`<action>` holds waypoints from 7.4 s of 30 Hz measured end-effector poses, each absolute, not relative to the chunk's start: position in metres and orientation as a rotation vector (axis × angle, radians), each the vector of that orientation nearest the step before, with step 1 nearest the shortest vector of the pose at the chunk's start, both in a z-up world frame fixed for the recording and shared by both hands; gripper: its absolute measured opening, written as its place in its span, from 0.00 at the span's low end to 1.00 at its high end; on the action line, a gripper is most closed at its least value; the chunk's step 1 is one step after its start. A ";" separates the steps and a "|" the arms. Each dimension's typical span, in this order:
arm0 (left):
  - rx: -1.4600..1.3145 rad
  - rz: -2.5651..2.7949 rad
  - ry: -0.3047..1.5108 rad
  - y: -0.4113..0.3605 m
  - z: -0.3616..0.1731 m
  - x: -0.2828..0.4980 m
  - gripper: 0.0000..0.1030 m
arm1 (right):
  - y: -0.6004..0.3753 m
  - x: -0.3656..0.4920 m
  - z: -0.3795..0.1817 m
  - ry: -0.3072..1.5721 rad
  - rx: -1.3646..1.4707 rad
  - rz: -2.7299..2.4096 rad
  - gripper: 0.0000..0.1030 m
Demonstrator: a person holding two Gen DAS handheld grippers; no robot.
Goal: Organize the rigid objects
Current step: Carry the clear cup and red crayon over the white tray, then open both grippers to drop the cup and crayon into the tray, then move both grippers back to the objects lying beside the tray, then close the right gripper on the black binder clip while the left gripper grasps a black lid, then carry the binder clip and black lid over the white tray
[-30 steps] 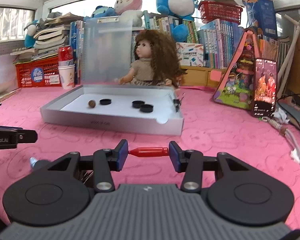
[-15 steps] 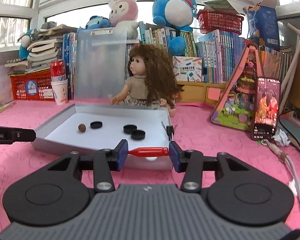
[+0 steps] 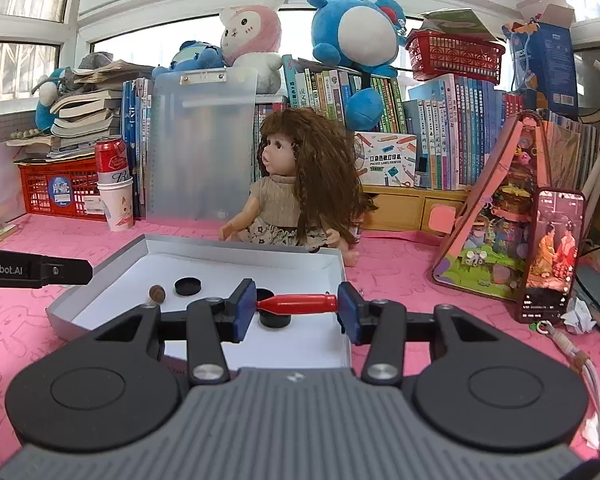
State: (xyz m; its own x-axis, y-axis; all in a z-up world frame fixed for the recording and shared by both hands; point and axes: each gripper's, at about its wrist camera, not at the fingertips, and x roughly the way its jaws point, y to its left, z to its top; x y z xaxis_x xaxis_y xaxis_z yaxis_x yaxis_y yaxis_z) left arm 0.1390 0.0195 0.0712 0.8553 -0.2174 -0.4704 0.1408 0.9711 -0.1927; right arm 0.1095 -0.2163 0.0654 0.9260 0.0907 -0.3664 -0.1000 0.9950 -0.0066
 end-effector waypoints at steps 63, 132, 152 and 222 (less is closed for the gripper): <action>-0.126 -0.130 0.693 0.003 0.005 0.220 0.39 | -0.205 0.183 0.009 0.595 0.058 0.107 0.54; 0.011 -0.330 0.701 0.013 0.010 0.020 0.74 | -0.188 0.015 -0.002 0.503 -0.348 0.510 0.94; -0.031 -0.309 0.703 0.017 0.009 0.025 0.70 | -0.184 0.017 -0.002 0.514 -0.259 0.644 0.42; 0.321 -0.391 0.557 -0.030 0.006 0.009 0.28 | -0.212 0.024 -0.011 0.511 -0.145 0.361 0.42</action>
